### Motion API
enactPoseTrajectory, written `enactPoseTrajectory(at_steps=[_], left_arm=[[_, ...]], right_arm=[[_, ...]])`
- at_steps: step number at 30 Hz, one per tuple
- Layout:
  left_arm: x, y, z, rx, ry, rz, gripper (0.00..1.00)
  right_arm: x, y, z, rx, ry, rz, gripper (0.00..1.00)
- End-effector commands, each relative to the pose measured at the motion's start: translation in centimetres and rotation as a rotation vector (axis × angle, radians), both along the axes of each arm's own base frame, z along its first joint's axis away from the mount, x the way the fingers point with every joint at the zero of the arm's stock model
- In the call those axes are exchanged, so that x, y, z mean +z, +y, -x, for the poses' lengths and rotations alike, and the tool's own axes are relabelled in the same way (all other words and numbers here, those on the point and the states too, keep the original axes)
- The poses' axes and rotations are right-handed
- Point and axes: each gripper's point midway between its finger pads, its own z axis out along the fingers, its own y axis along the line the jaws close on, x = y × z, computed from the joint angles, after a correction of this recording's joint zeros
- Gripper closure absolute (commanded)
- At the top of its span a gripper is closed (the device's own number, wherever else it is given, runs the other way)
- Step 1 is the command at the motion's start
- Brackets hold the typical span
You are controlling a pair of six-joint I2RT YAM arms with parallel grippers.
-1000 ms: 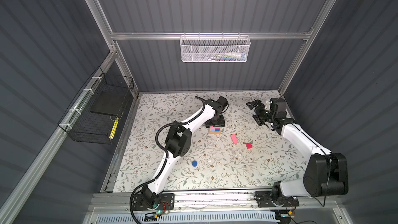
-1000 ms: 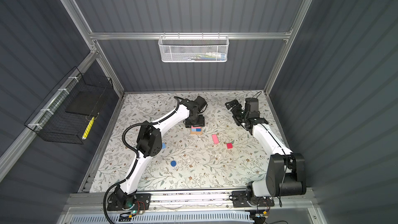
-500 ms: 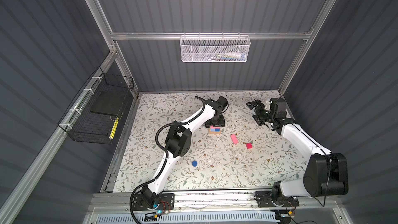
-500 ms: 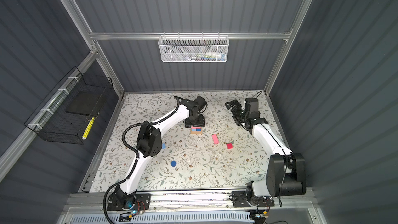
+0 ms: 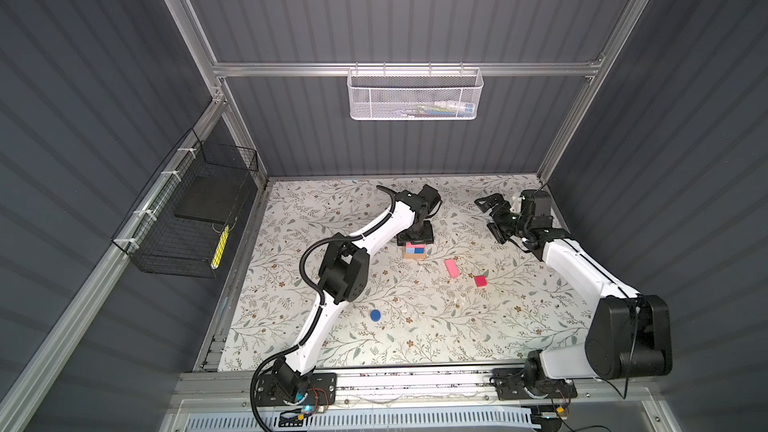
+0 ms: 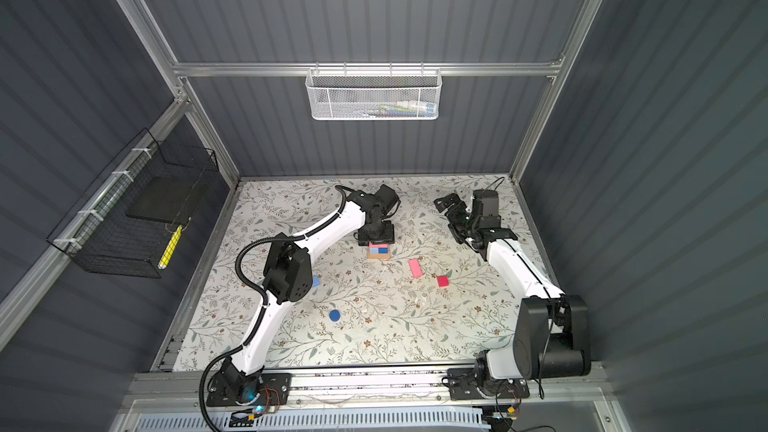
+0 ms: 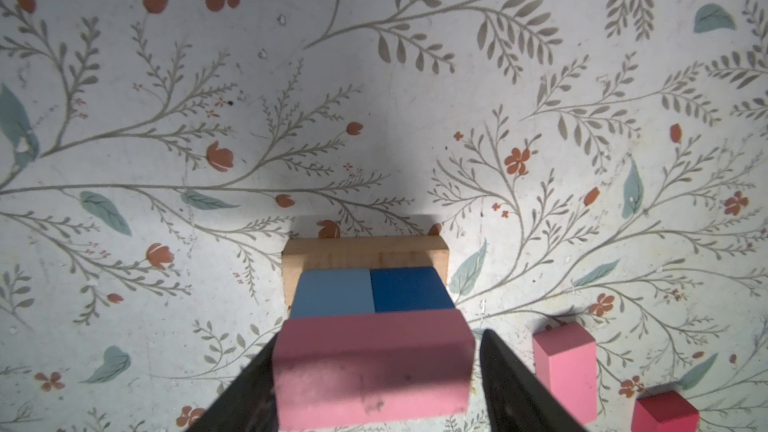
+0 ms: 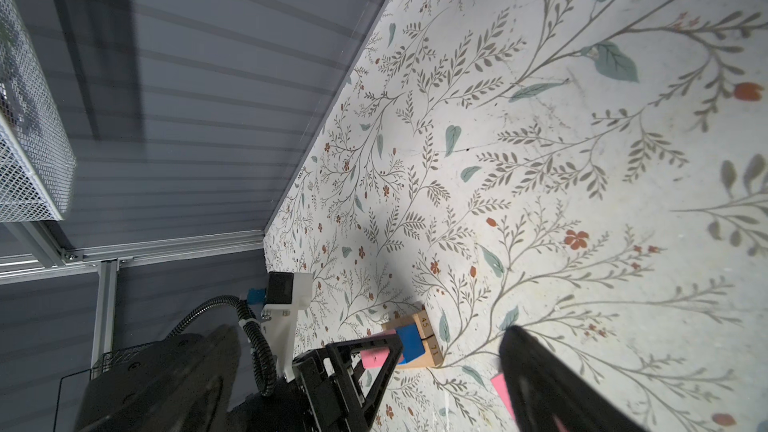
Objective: Build the wood block tower
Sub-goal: 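Lower the pink block onto the blue cubes with the left gripper, then open the left gripper and raise it off the pink block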
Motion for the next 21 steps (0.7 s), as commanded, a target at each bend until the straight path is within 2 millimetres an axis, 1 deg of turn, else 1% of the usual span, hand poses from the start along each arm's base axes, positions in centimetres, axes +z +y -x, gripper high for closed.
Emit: enactPoseTrajectory(at_steps=[1, 6, 11, 15, 17, 20, 21], left_arm=[[2.1, -0.1, 0.4, 0.004, -0.025, 0.02, 0.28], [2.0, -0.1, 0.5, 0.003, -0.025, 0.017, 0.28], [1.8, 0.0, 0.6, 0.002, -0.017, 0.01, 0.24], [2.0, 0.1, 0.4, 0.004, -0.027, 0.009, 0.17], [2.3, 0.1, 0.3, -0.001, -0.037, 0.008, 0.12], [2.9, 0.1, 0.1, -0.019, -0.059, 0.013, 0.01], [3.3, 0.0, 0.0, -0.024, -0.071, 0.02, 0.0]], right_arm=[[-0.4, -0.1, 0.0, 0.009, -0.004, 0.008, 0.01], [-0.4, 0.0, 0.0, 0.01, -0.003, 0.008, 0.01], [-0.4, 0.0, 0.0, 0.011, -0.004, 0.008, 0.01], [-0.4, 0.0, 0.0, 0.012, -0.004, 0.009, 0.01], [-0.4, 0.0, 0.0, 0.012, -0.004, 0.008, 0.01], [-0.4, -0.1, 0.0, 0.01, -0.005, 0.01, 0.01], [-0.4, -0.1, 0.0, 0.011, -0.006, 0.01, 0.01]])
